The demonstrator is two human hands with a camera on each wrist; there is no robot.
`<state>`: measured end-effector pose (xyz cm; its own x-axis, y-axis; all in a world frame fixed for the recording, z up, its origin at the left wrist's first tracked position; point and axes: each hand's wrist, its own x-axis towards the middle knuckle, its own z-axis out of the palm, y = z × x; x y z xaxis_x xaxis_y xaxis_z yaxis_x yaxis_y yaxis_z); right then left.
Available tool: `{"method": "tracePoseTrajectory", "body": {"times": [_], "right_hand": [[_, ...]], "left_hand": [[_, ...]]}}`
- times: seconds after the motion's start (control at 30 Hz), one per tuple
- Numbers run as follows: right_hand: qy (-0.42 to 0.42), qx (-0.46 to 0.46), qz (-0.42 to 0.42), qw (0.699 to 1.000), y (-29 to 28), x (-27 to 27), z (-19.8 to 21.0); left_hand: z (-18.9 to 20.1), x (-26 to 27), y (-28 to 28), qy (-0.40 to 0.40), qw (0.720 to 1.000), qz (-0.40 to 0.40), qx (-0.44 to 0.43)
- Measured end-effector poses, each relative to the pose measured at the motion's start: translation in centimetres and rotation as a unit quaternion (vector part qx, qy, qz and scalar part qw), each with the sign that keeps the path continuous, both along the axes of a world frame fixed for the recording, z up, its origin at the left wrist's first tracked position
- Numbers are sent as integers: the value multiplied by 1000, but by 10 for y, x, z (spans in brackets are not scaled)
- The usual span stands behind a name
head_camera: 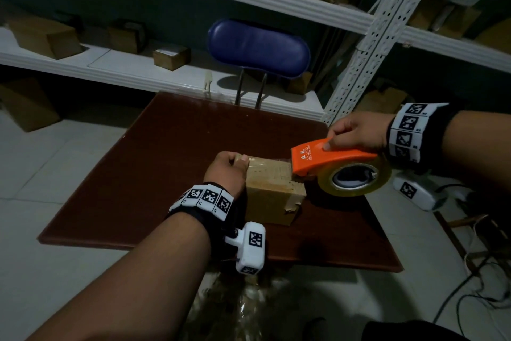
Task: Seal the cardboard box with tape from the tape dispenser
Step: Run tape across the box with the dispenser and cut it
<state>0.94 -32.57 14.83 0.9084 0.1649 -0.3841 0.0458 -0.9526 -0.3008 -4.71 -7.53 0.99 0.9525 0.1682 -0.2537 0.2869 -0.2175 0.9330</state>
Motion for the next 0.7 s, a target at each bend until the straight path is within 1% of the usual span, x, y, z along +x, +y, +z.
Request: {"method": "tracePoseTrajectory", "body": {"times": [0.4,0.53,0.7], "right_hand": [[4,-5,-17,1000,-9,-9,6],[-7,-4,-14,1000,-13,-10,4],[-5,-35,-3,999,-12,-7,-7]], "left_hand": [[-1,3,-2,-7,1000,-2,13],[-3,2,-1,-10,1000,3,13],[-3,3,-1,-2,1000,-6,20]]}}
